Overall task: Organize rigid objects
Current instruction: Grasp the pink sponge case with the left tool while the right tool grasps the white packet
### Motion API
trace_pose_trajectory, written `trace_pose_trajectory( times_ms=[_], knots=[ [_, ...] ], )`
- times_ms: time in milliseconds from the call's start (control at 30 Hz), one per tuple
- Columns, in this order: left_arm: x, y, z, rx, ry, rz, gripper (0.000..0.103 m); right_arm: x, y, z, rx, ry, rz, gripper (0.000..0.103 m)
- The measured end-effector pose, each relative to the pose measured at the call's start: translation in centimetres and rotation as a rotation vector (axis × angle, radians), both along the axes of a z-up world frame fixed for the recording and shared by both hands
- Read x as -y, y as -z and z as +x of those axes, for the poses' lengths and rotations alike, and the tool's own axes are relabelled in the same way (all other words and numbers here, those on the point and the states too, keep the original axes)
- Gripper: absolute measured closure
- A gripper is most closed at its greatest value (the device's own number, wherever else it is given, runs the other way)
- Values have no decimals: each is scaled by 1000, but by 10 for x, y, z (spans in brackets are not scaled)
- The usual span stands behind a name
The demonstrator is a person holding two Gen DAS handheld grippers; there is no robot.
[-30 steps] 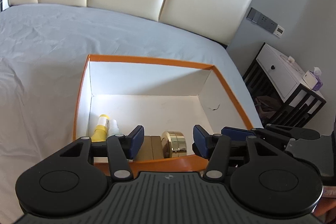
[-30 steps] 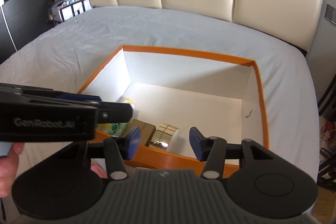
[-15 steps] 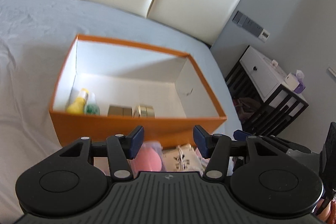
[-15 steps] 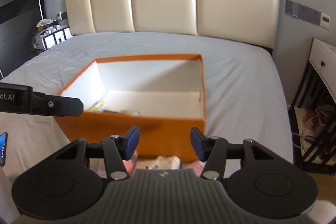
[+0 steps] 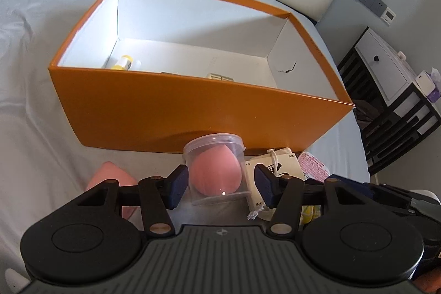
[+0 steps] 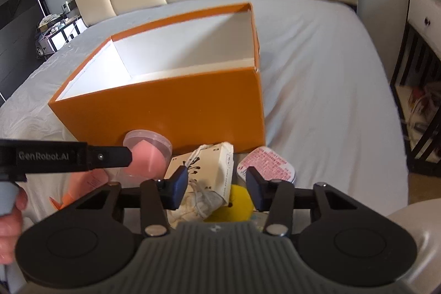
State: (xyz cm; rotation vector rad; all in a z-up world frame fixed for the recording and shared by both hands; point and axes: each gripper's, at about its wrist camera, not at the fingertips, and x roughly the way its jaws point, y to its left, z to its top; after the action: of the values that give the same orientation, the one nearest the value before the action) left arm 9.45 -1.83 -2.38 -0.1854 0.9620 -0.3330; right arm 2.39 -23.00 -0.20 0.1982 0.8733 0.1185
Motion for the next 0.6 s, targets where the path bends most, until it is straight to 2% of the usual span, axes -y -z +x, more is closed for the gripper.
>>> trace_pose_trajectory(
  times_ms=[267,467,600],
  knots=[
    [6,16,14,-43,-15,-9,32,17,26,31,-189,56,214,64],
    [2,28,24,-88,-53,8,31,20,39,46,-255,38,324,63],
    [-4,36,26,-109,-86,21,31,11,43,54,-267,15,338,65]
  ],
)
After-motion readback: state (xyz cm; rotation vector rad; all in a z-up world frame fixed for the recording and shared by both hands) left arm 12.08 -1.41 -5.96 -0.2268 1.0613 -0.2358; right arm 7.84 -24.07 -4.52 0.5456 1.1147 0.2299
